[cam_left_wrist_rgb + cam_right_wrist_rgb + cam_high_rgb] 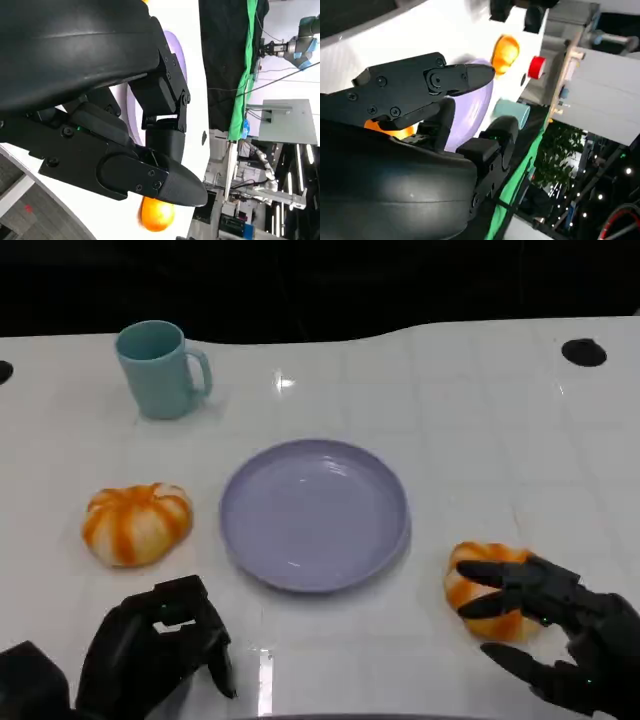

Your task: Grasp the bread from the table and place it into the plate.

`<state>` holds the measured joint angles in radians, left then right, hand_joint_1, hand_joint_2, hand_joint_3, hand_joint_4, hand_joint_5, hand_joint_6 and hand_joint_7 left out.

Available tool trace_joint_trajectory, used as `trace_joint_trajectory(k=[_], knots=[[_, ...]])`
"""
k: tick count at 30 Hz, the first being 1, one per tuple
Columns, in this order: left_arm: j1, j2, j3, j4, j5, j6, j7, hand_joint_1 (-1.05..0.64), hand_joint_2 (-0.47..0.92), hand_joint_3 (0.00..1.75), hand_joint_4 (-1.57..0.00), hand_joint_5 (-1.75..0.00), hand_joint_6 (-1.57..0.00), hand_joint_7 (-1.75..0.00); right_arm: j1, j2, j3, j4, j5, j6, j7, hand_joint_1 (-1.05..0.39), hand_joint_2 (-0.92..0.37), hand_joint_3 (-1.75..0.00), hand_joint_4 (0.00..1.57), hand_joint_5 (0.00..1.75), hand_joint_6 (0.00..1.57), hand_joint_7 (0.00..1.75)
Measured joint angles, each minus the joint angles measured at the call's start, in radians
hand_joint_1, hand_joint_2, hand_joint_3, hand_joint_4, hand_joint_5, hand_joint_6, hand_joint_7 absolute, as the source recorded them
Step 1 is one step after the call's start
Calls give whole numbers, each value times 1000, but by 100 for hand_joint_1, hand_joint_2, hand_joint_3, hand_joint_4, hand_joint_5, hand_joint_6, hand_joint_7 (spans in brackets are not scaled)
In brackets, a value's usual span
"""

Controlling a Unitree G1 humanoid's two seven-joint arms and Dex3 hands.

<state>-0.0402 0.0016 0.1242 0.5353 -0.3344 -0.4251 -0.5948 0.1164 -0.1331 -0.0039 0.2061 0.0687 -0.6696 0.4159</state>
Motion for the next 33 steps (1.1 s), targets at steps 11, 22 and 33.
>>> trace_joint_trajectory(k=[11,22,33], knots=[[0,0,0,0,0,0,0,-92,92,9,-119,-141,-106,-120,-27,-72,-22,0,-298,-168,-193,-43,-89,-5,3,57,30,14],[0,0,0,0,1,0,0,-92,92,7,-119,-142,-106,-119,-21,-143,-42,-96,-667,-147,-432,-46,-88,-1,0,45,29,8],[-13,-1,-1,4,5,0,1,-92,92,8,-119,-141,-106,-119,-25,-198,15,-189,-933,13,-577,-46,-83,0,3,46,33,4]])
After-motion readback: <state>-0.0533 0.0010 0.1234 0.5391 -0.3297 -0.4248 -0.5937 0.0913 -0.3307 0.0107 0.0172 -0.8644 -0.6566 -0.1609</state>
